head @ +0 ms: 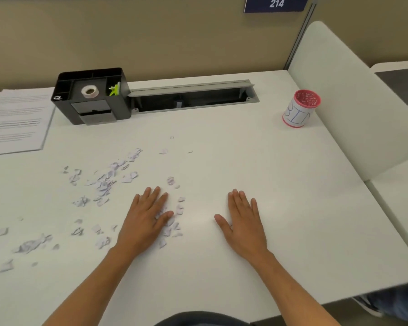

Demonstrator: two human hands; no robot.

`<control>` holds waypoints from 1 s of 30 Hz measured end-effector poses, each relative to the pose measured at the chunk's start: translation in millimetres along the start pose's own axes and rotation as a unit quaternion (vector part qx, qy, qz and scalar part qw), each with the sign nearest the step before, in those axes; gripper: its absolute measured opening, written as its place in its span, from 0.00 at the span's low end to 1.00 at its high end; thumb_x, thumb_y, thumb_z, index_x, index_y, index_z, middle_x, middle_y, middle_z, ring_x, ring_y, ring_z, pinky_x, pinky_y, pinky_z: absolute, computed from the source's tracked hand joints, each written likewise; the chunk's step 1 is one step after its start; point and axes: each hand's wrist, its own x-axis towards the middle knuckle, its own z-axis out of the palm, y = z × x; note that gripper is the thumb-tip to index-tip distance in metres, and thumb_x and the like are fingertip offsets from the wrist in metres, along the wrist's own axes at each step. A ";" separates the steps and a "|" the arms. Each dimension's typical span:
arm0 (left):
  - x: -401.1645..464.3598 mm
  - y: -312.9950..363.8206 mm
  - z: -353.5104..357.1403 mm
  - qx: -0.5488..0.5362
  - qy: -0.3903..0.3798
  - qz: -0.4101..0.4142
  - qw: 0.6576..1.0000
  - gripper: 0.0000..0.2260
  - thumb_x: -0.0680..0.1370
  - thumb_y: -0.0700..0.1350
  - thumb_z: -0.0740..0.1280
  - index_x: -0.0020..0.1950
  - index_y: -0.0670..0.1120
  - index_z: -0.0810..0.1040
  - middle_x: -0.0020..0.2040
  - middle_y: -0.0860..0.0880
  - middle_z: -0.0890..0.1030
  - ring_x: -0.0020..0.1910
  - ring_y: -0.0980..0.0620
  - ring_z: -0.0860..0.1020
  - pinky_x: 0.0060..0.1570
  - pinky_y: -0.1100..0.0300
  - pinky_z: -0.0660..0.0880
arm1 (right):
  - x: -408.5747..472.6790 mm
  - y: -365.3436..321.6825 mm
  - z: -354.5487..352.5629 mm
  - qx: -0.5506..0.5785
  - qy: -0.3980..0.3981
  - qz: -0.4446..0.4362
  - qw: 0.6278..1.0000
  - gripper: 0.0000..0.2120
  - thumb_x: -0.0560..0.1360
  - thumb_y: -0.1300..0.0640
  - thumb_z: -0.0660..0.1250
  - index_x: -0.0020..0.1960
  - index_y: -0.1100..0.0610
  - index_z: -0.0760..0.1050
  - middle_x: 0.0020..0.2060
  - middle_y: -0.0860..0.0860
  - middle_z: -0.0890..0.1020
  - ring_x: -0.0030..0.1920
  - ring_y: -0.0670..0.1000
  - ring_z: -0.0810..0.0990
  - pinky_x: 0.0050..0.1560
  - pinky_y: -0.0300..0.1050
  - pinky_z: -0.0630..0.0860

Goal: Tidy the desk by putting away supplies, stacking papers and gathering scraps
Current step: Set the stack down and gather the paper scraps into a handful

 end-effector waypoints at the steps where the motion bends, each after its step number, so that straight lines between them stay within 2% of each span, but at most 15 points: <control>1: -0.8 1.1 1.1 0.002 -0.001 0.004 1.000 0.39 0.75 0.72 0.36 0.78 0.52 0.57 0.79 0.54 0.51 0.78 0.55 0.45 0.75 0.59 0.37 | 0.9 -9.3 3.8 -0.001 0.001 -0.005 1.000 0.40 0.77 0.33 0.35 0.79 0.59 0.49 0.79 0.51 0.50 0.79 0.48 0.44 0.76 0.50 0.37; 5: -5.0 0.1 4.7 0.015 0.008 0.020 1.000 0.36 0.78 0.68 0.37 0.77 0.50 0.61 0.79 0.49 0.57 0.79 0.48 0.52 0.75 0.55 0.40 | 3.8 -50.1 19.5 -0.026 -0.006 -0.040 0.999 0.38 0.80 0.35 0.39 0.77 0.61 0.58 0.77 0.55 0.60 0.78 0.53 0.55 0.74 0.54 0.44; 9: -7.8 -2.3 -1.5 -0.044 0.008 0.048 0.998 0.35 0.78 0.66 0.38 0.76 0.49 0.64 0.79 0.50 0.58 0.79 0.51 0.51 0.74 0.59 0.39 | 13.7 -75.0 27.7 0.034 -0.033 -0.139 0.989 0.36 0.80 0.35 0.41 0.79 0.57 0.53 0.78 0.49 0.53 0.79 0.48 0.48 0.76 0.51 0.43; 11: -9.3 -5.9 -11.3 -0.108 0.027 0.043 0.993 0.33 0.79 0.65 0.41 0.75 0.49 0.67 0.78 0.51 0.61 0.77 0.56 0.52 0.72 0.67 0.39 | 20.5 -78.4 24.2 0.107 -0.012 -0.123 0.986 0.37 0.79 0.33 0.39 0.78 0.56 0.54 0.78 0.47 0.54 0.78 0.43 0.45 0.78 0.47 0.44; 13: -11.1 -14.6 -21.4 -0.137 0.062 0.021 0.988 0.30 0.79 0.62 0.44 0.73 0.49 0.70 0.76 0.52 0.64 0.75 0.61 0.53 0.70 0.72 0.40 | 26.2 -76.5 22.4 0.120 0.013 -0.073 0.990 0.39 0.78 0.33 0.37 0.78 0.57 0.54 0.77 0.47 0.54 0.77 0.42 0.45 0.77 0.43 0.41; 15: -13.5 -28.4 -27.9 -0.125 0.088 -0.001 0.988 0.28 0.81 0.60 0.46 0.72 0.49 0.71 0.76 0.52 0.65 0.76 0.60 0.54 0.72 0.69 0.42 | 27.1 -80.9 24.0 0.050 -0.004 -0.092 0.994 0.40 0.78 0.33 0.35 0.78 0.58 0.54 0.78 0.49 0.54 0.78 0.47 0.48 0.77 0.46 0.40; 17: -16.0 -44.1 -31.4 -0.098 0.099 -0.021 0.990 0.27 0.81 0.60 0.47 0.73 0.48 0.70 0.76 0.50 0.65 0.77 0.55 0.56 0.75 0.61 0.47 | 25.4 -88.3 29.7 -0.011 -0.030 -0.161 0.986 0.39 0.79 0.33 0.35 0.78 0.58 0.54 0.78 0.50 0.54 0.79 0.50 0.50 0.76 0.51 0.41; 19: -17.1 -58.2 -34.1 -0.075 0.108 -0.037 0.991 0.28 0.81 0.60 0.47 0.73 0.47 0.70 0.76 0.48 0.65 0.78 0.51 0.57 0.75 0.56 0.49 | 27.3 -95.3 30.3 0.020 -0.062 -0.212 0.975 0.38 0.78 0.32 0.37 0.79 0.56 0.52 0.78 0.46 0.50 0.78 0.45 0.47 0.77 0.49 0.41; 21: -15.4 -69.5 -37.6 -0.058 0.126 -0.046 0.989 0.28 0.81 0.59 0.48 0.73 0.46 0.71 0.76 0.46 0.65 0.78 0.48 0.57 0.75 0.56 0.49 | 34.9 -99.7 21.5 0.124 -0.074 -0.195 0.970 0.37 0.78 0.32 0.42 0.79 0.53 0.52 0.76 0.41 0.49 0.76 0.37 0.44 0.77 0.41 0.42; 23: -9.8 -78.4 -42.1 -0.051 0.139 -0.066 0.987 0.28 0.80 0.59 0.48 0.73 0.45 0.70 0.77 0.45 0.64 0.78 0.47 0.57 0.75 0.53 0.49 | 50.9 -101.4 11.3 0.191 -0.037 -0.141 0.971 0.35 0.78 0.33 0.46 0.78 0.52 0.56 0.75 0.39 0.53 0.75 0.35 0.47 0.76 0.36 0.45; 26: 6.2 -91.6 -47.7 -0.047 0.140 -0.104 0.984 0.27 0.81 0.59 0.51 0.75 0.46 0.66 0.78 0.46 0.61 0.78 0.47 0.54 0.76 0.49 0.49 | 89.3 -100.2 4.7 0.198 0.010 -0.088 0.976 0.31 0.80 0.36 0.51 0.77 0.53 0.61 0.77 0.45 0.60 0.77 0.42 0.54 0.76 0.40 0.50; 30: 35.5 -102.1 -48.5 -0.035 0.110 -0.134 0.984 0.29 0.81 0.60 0.55 0.79 0.47 0.58 0.80 0.46 0.55 0.79 0.47 0.50 0.76 0.49 0.47 | 149.6 -92.7 0.4 0.145 0.027 -0.048 0.988 0.30 0.81 0.41 0.54 0.77 0.57 0.59 0.78 0.52 0.59 0.78 0.50 0.54 0.77 0.46 0.50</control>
